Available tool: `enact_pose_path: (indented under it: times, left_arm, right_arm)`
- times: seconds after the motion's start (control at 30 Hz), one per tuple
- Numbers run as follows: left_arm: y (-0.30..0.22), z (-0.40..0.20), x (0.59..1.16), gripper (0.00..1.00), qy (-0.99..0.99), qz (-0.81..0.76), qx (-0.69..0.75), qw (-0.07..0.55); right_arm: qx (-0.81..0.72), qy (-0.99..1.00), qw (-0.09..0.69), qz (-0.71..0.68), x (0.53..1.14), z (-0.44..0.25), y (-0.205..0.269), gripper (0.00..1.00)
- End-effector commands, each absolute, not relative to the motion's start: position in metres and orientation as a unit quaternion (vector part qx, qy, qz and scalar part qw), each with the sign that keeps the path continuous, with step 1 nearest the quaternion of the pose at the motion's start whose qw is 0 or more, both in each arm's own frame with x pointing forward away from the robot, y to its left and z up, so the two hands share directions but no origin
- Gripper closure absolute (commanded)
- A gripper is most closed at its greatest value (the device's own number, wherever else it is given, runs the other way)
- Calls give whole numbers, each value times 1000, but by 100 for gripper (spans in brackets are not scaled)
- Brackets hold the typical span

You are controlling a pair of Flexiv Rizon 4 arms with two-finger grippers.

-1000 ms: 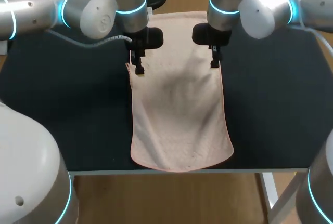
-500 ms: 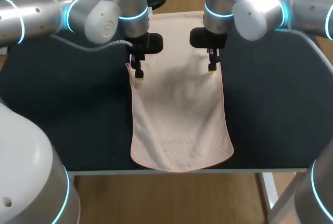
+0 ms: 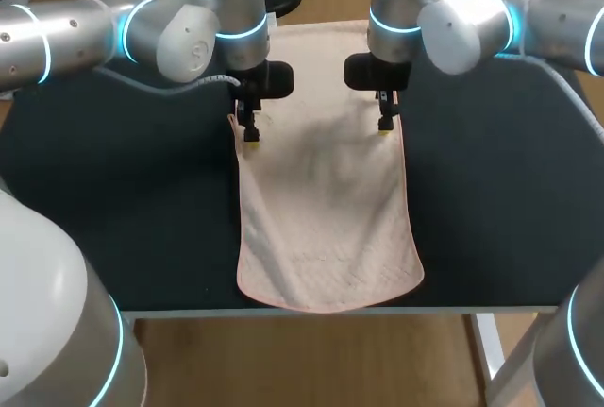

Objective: Fold the towel

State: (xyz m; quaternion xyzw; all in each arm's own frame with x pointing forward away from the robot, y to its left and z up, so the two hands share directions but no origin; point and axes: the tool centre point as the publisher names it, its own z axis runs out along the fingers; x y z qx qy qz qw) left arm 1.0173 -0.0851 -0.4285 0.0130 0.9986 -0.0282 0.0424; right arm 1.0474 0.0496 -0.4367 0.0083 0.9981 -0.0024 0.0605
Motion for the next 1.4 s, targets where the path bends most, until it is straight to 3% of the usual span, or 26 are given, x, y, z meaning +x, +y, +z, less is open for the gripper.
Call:
enact_pose_path:
  times: [0.03, 0.53, 0.6, 0.63, 0.67, 0.73, 1.4]
  left_arm:
    - [-88, -433, 1022, 0, 999, -26, 13, 41]
    - [-86, -444, 1029, 0, 999, -27, 8, 34]
    - [-87, -445, 1030, 51, 999, -27, 9, 33]
    - [-87, -445, 1030, 63, 999, -28, 9, 33]
    - [-88, -445, 1030, 100, 999, -28, 9, 33]
    - [-88, -446, 1030, 100, 999, -30, 10, 34]
    - [-88, -431, 1028, 100, 997, -40, 10, 60]
  right_arm:
    - [6, 999, 54, -3, 1050, -439, 50, 0]
    - [-4, 999, 37, -6, 1046, -446, 49, 0]
    - [-3, 999, 35, -6, 1046, -446, 48, 0]
    - [-3, 999, 34, -7, 1046, -446, 48, 20]
    - [-2, 999, 34, -7, 1046, -446, 48, 55]
    - [-1, 999, 34, -8, 1046, -446, 47, 100]
    - [13, 999, 41, 4, 1036, -439, 40, 100]
